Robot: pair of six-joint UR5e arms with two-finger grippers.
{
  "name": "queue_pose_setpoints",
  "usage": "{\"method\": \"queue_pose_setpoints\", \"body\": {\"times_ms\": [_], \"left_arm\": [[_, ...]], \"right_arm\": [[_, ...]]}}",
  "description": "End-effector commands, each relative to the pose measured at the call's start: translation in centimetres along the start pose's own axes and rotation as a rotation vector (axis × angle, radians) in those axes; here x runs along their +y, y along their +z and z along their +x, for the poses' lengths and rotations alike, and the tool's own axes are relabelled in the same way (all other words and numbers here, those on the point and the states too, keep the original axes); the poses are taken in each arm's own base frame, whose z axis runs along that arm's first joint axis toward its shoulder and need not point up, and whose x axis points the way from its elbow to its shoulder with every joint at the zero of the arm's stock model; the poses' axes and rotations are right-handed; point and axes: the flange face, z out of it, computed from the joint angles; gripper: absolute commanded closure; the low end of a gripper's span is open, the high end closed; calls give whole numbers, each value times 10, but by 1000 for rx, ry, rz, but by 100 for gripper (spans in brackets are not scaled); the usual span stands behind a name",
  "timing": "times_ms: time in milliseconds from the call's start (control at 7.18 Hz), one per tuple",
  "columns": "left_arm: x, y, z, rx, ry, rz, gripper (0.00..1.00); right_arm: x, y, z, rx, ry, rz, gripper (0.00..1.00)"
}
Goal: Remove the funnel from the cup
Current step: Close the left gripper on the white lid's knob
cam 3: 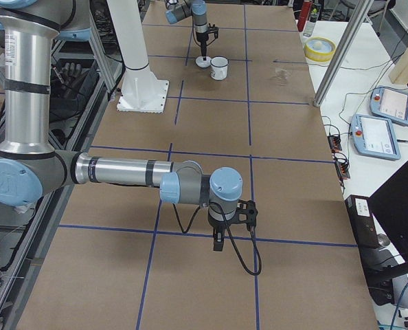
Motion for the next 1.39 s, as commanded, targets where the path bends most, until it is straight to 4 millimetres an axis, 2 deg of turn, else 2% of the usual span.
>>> {"method": "queue_pose_setpoints", "body": {"times_ms": [0,278,418,557,696,975,1253], "left_arm": [[1,0,0,2,3,-2,17],[1,1,0,1,4,-3,20],[1,2,0,-2,3,-6,28],[1,1,0,-3,2,-6,77],[2,0,0,-3,2,-6,100],[1,-4,1,0,1,-4,100],[0,-26,6,22,3,9,100]], "right_arm": [[0,0,0,0,0,0,0],[0,0,0,0,1,-1,0],[0,0,0,0,0,0,0],[0,0,0,0,0,0,0],[0,0,0,0,1,-1,0],[0,0,0,0,0,0,0],[0,0,0,0,0,0,0]]}}
